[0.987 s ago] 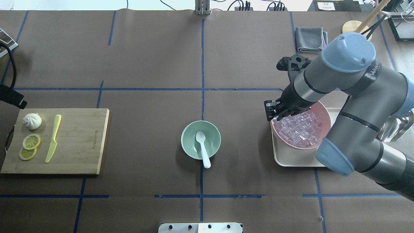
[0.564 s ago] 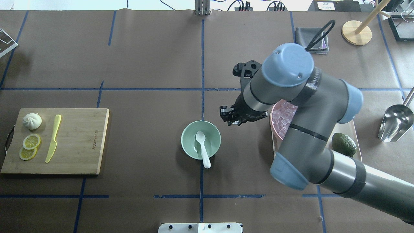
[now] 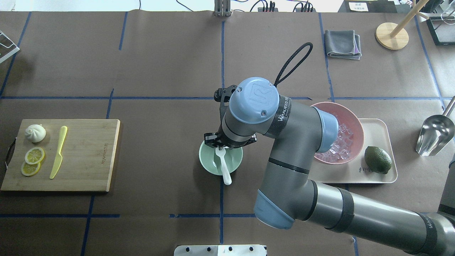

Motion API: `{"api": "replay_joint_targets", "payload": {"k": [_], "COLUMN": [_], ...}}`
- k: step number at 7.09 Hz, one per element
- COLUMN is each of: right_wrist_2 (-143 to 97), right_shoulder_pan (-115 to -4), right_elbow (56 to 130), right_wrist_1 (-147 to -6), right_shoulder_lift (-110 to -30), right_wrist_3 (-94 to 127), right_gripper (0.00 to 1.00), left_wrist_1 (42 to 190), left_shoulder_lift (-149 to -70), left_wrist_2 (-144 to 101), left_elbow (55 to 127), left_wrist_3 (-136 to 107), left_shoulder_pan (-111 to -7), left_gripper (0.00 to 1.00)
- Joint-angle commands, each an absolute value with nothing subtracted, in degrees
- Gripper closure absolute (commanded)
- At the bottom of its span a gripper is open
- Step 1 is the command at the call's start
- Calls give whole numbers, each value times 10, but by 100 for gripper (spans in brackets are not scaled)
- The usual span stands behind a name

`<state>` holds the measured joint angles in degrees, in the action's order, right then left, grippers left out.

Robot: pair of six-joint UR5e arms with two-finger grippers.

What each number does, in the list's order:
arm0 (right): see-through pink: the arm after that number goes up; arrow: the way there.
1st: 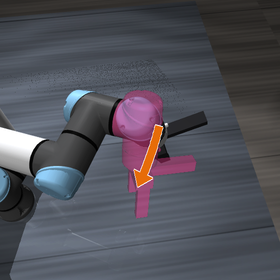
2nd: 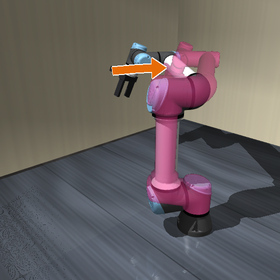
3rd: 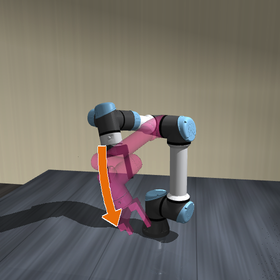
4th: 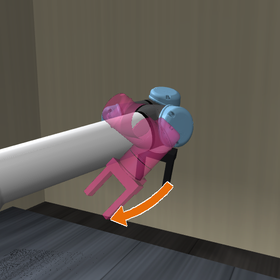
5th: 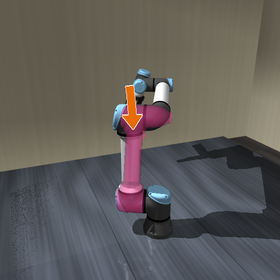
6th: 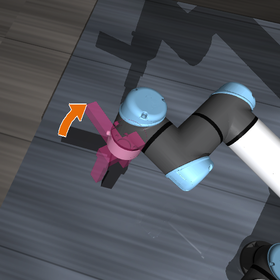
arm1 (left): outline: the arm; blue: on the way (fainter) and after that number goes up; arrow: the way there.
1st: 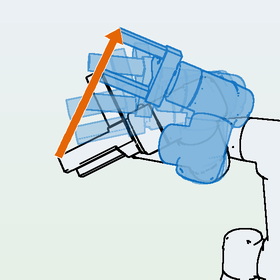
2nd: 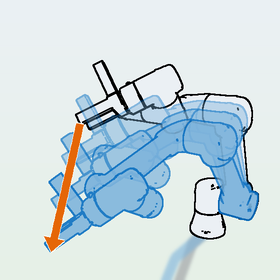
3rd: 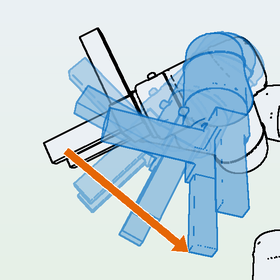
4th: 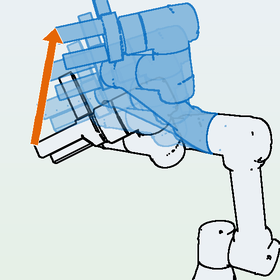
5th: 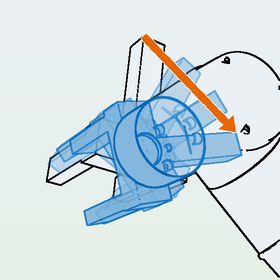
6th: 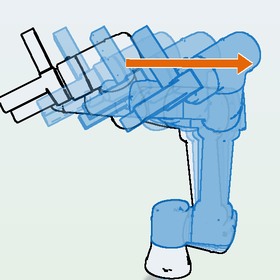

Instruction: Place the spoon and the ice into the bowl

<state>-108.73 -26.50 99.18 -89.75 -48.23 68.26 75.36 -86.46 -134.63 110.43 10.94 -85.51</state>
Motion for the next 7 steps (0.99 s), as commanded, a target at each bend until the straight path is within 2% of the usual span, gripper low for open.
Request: {"api": "replay_joint_targets", "payload": {"k": [1,2,5,7], "right_wrist_2": [-1083,-1083,-1089,-1093], "right_shoulder_pan": [-263,-263,-284,-334], "right_elbow": [986,988,1013,1103], "right_wrist_1": [-897,-897,-906,-1051], "right_shoulder_lift": [-473,-472,-474,-488], "right_wrist_3": [682,682,681,637], "right_gripper": [55,1,0,0], "left_wrist_1": [774,774,775,773], "left_shoulder_lift": [-850,-850,-848,-848], "left_wrist_2": [-1334,-1334,-1334,-1339], "left_elbow": [1097,1095,1079,1061], "left_wrist_3": [112,112,113,125], "left_shoulder_pan": [-860,-860,-863,-885], "left_gripper": [0,0,0,0]}}
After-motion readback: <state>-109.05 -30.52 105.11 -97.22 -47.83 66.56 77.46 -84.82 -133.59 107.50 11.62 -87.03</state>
